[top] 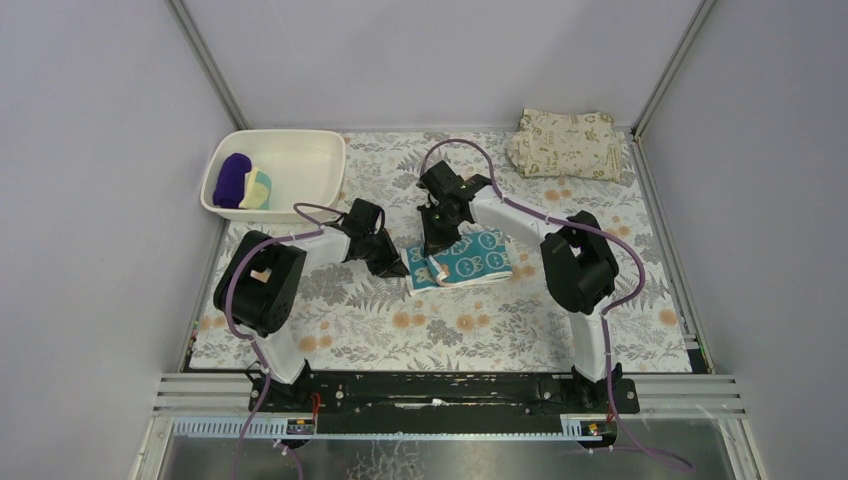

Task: Roll the towels
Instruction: Fold the towel at the center of the board.

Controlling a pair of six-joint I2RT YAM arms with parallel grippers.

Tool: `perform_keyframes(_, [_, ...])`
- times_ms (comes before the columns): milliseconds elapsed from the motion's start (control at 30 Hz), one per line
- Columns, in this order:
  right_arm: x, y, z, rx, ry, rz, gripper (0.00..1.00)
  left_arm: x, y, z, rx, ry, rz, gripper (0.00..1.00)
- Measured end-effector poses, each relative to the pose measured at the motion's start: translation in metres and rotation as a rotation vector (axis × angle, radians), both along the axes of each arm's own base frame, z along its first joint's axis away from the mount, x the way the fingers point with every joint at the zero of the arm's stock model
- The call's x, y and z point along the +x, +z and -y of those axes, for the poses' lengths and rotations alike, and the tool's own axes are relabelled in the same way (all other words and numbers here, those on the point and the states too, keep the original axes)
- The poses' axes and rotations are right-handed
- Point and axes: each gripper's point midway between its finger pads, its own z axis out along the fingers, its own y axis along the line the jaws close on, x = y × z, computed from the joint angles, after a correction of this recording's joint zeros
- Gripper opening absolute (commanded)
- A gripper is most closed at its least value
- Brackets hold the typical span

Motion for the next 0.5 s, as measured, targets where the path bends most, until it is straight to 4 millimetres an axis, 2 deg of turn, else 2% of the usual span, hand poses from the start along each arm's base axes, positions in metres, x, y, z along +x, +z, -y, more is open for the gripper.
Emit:
perform_keyframes(267, [0.002,0.013,-0.009,0.001,0.002,0.026,0.03,0.0,0.0,0.001,0.028,-0.003,0.018,0.12])
perform_keyframes(500, [0.003,0.008,-0.01,-0.005,-0.011,0.018,0.08,0.0,0.0,0.001,0.042,-0.003,0.024,0.13])
